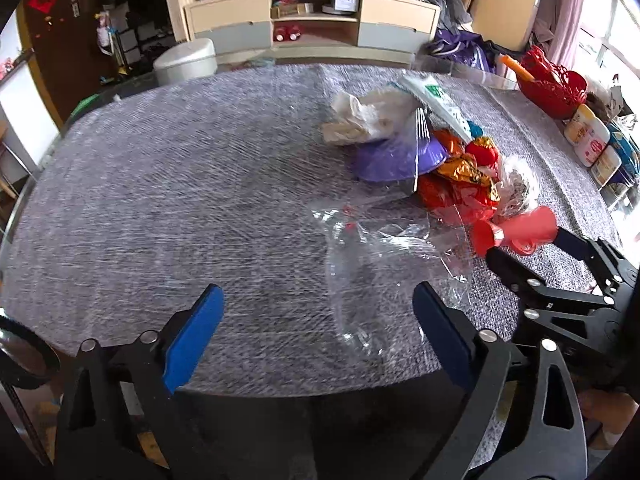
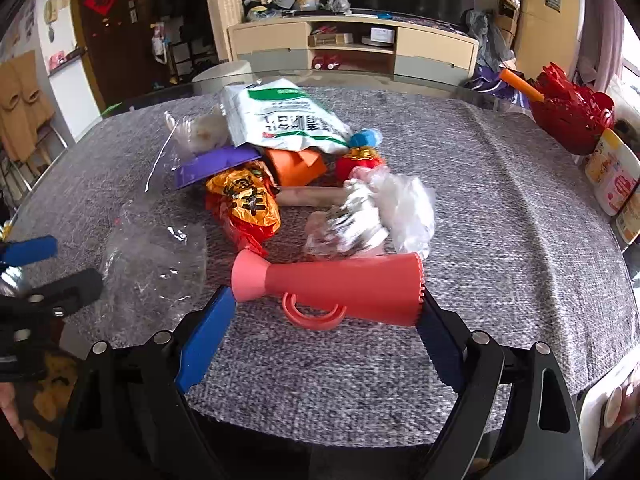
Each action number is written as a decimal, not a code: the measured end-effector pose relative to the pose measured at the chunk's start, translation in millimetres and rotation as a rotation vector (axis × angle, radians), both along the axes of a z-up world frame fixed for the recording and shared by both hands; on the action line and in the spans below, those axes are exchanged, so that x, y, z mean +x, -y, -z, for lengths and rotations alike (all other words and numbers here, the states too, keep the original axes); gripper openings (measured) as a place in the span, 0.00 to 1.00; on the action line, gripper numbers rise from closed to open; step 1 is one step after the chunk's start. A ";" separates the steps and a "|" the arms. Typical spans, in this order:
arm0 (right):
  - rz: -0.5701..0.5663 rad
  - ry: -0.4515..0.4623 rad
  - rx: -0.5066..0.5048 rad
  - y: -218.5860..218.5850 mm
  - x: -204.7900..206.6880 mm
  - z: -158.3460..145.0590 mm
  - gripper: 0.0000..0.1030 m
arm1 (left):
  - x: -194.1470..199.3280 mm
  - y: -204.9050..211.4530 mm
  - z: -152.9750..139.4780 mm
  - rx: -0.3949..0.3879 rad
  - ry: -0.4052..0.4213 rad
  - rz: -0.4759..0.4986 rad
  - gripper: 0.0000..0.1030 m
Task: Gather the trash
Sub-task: 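Grasp the pink plastic horn with the right tool while the left tool grasps a clear plastic bag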
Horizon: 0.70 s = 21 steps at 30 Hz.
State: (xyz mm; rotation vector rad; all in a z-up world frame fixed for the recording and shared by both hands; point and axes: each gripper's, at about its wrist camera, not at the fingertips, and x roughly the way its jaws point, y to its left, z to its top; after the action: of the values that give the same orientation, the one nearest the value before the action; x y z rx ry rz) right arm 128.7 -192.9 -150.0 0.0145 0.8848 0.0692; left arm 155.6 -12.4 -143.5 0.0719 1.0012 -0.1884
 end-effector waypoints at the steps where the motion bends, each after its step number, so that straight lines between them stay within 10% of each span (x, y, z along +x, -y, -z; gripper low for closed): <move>1: 0.000 0.001 0.006 1.4 -0.9 -1.0 0.86 | 1.7 1.8 2.8 -0.001 -0.006 0.003 0.81; 12: -0.055 -0.035 0.084 0.9 -12.8 2.4 0.86 | 11.2 16.4 24.1 -0.031 -0.026 0.048 0.68; 21: -0.039 -0.021 0.110 8.7 -33.0 0.5 0.86 | -6.2 12.7 20.4 -0.076 -0.025 0.060 0.15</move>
State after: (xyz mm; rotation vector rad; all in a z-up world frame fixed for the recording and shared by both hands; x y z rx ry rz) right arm 95.7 -201.6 -150.6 0.1007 0.9012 0.1542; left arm 149.4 -25.1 -163.9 0.0306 1.0165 -0.2826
